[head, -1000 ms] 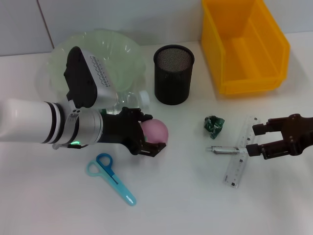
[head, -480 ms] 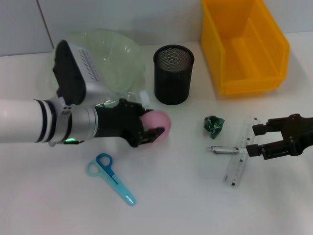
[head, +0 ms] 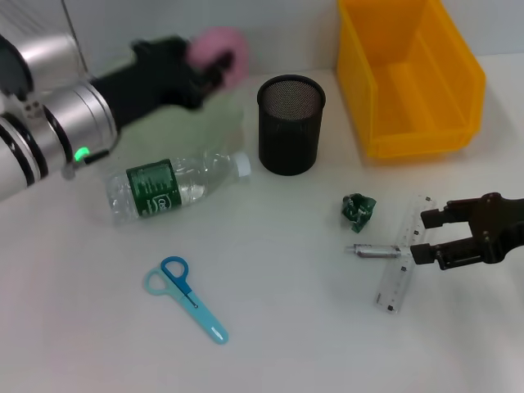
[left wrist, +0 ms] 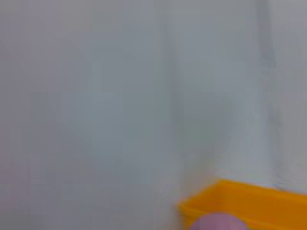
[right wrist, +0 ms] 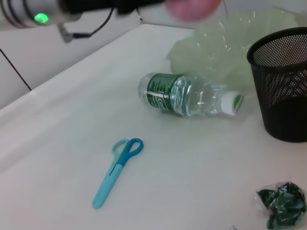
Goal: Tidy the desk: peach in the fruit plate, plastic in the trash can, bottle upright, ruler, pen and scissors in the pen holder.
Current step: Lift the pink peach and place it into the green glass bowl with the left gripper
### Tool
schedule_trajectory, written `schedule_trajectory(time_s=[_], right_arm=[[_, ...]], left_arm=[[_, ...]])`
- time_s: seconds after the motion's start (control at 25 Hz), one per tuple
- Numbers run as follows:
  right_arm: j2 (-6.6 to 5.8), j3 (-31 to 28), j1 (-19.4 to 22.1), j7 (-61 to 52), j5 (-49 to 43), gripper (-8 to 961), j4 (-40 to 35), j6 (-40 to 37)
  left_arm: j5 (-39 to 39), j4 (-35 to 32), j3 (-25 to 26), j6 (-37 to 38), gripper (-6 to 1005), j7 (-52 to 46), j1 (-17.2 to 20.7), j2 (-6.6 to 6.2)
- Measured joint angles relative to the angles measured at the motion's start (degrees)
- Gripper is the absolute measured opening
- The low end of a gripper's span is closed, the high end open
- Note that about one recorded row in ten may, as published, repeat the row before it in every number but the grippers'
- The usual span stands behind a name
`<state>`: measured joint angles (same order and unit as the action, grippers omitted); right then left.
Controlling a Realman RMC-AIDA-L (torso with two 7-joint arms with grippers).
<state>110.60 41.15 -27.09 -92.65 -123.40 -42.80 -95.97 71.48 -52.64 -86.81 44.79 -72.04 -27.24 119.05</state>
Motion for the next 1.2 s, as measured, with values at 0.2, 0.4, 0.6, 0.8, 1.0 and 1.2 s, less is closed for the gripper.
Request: schedule_trajectory(time_s=[0.2, 0.4, 0.6, 0.8, 1.0, 1.2], right_arm=[[0.12, -0.02, 0.19, 0.06, 0.09, 816, 0.00, -0.40], [0.26, -0.02, 0.42, 0.08, 0.30, 815, 0.00, -0.60], [0.54, -0.02, 0.47, 0.13, 0.26, 815, 0.02, -0.62], [0.73, -0.02, 0.46, 0.18, 0.11, 814, 0.00, -0.62], [0.86, 0.05, 0.45, 0.20, 0.08, 814, 0.00, -0.62], [0.93, 0.08, 0.46, 0.20, 0.07, 814, 0.00, -0.62]], left_arm=[[-25.24, 13.35, 0.05, -9.03, 383, 17.31, -5.28, 0.04], [-31.74, 20.98, 0.03, -10.27, 346, 26.62, -8.00, 0.04], [-32.69, 22.51, -0.30, -10.45, 279, 30.53, -8.06, 0.10], [-32.60, 22.92, -0.34, -10.33, 257, 30.65, -7.66, 0.12], [-32.50, 22.93, -0.96, -10.64, 264, 30.66, -7.59, 0.07], [-32.51, 22.93, -1.77, -11.14, 305, 30.54, -7.56, 0.05]])
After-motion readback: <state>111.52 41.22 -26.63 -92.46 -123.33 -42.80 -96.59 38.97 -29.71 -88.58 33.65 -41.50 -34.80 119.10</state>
